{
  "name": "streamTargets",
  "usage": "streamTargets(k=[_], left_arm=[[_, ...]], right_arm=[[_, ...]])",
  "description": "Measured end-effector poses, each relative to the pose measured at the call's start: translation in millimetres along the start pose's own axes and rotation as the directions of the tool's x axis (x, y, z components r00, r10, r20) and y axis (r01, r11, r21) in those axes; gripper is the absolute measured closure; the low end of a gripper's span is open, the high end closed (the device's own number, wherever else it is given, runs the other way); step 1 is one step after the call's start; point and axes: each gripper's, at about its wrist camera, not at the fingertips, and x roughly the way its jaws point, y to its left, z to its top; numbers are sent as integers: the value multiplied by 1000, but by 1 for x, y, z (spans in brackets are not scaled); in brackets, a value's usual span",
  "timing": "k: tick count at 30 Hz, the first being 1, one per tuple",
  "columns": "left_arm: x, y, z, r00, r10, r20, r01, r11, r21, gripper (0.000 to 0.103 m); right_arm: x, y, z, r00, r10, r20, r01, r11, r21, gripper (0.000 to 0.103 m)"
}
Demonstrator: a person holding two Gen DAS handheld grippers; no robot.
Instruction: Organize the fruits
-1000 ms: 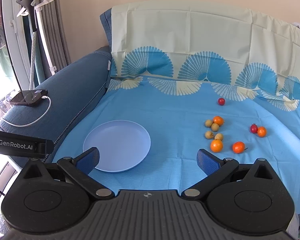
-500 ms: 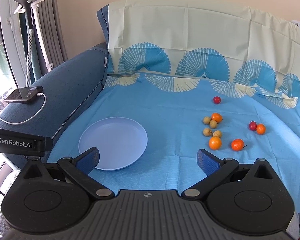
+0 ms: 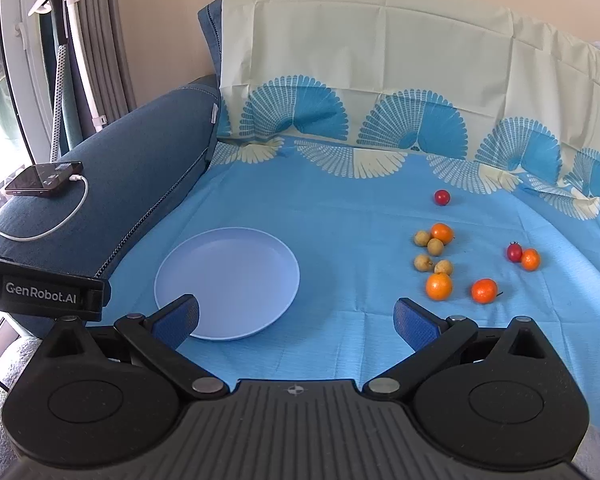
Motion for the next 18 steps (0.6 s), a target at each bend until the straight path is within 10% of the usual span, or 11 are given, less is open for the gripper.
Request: streamTargets(k=[18], left_arm=[[-1, -3, 1, 1000, 3, 0, -3, 1000, 2, 0]], right_arm=[[2, -1, -3, 1000, 0, -3, 0, 1000, 9, 0]])
